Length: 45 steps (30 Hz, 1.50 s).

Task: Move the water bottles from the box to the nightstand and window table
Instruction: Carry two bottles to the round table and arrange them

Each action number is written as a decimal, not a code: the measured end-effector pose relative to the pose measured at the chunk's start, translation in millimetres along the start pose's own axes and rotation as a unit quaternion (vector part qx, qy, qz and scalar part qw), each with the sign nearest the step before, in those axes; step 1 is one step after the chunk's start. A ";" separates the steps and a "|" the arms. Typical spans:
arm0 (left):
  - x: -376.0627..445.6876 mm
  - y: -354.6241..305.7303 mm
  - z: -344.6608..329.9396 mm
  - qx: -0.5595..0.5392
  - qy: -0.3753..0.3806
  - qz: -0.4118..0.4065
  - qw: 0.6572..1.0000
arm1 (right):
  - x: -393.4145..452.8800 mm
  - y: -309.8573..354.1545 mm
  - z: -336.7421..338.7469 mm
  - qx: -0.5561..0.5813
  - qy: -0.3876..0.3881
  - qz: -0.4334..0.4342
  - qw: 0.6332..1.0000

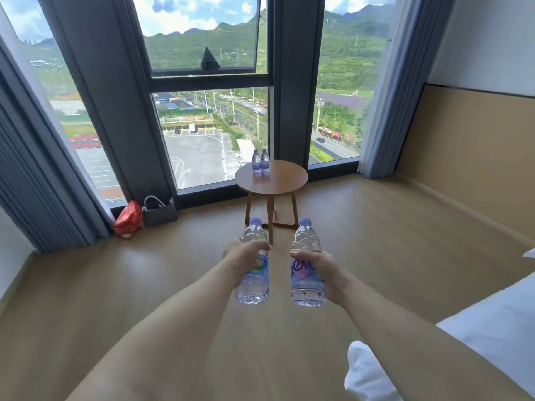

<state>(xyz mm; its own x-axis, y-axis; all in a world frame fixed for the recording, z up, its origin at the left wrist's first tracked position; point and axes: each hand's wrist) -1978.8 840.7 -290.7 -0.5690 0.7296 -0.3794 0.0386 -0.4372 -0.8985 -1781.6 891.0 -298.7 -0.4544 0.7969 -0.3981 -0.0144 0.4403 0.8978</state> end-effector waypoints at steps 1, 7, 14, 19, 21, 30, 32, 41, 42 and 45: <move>17.4 -9.6 1.5 -0.002 -0.001 0.001 1.000 | 15.5 8.3 -3.4 0.006 -0.001 -0.004 1.000; 109.9 -39.1 -3.8 0.013 -0.007 0.024 1.000 | 110.6 36.6 -7.6 0.022 -0.027 -0.047 0.998; 240.5 -68.5 -37.3 0.027 -0.032 0.046 0.998 | 254.7 69.7 8.7 0.027 -0.015 -0.061 0.998; 346.6 -119.0 -72.2 0.033 -0.046 0.060 0.997 | 370.5 125.2 31.0 0.043 0.001 -0.089 0.995; 379.9 -143.1 -81.9 0.035 -0.050 0.060 0.996 | 408.5 146.9 40.0 0.046 0.005 -0.103 0.994; 515.0 -199.8 -118.0 -0.006 -0.068 0.108 0.992 | 549.6 204.1 53.1 0.074 0.005 -0.134 0.988; 550.5 -207.7 -126.4 -0.010 -0.066 0.112 0.991 | 581.0 211.3 53.0 0.066 0.007 -0.138 0.988; 739.7 -261.4 -158.9 -0.044 -0.005 0.105 0.994 | 746.7 261.5 38.5 0.083 -0.031 -0.116 0.989; 760.4 -270.0 -160.0 -0.047 -0.001 0.107 0.993 | 763.3 270.9 35.9 0.086 -0.038 -0.114 0.989; 815.2 -296.4 -163.6 -0.036 0.014 0.106 0.994 | 809.2 295.9 30.6 0.100 -0.054 -0.096 0.989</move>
<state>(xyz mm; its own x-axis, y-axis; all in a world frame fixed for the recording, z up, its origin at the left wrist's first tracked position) -2319.7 1651.0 -369.7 -0.5192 0.6398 -0.5667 0.2143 -0.5444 -0.8110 -2126.3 1678.7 -361.0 -0.3617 0.7257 -0.5853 0.0897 0.6520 0.7529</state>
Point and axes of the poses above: each hand's wrist, its own x-axis towards the middle knuckle, its own z-axis out of the back of the hand, y = z × x, and after that the axes turned 2 degrees about -y, right-handed
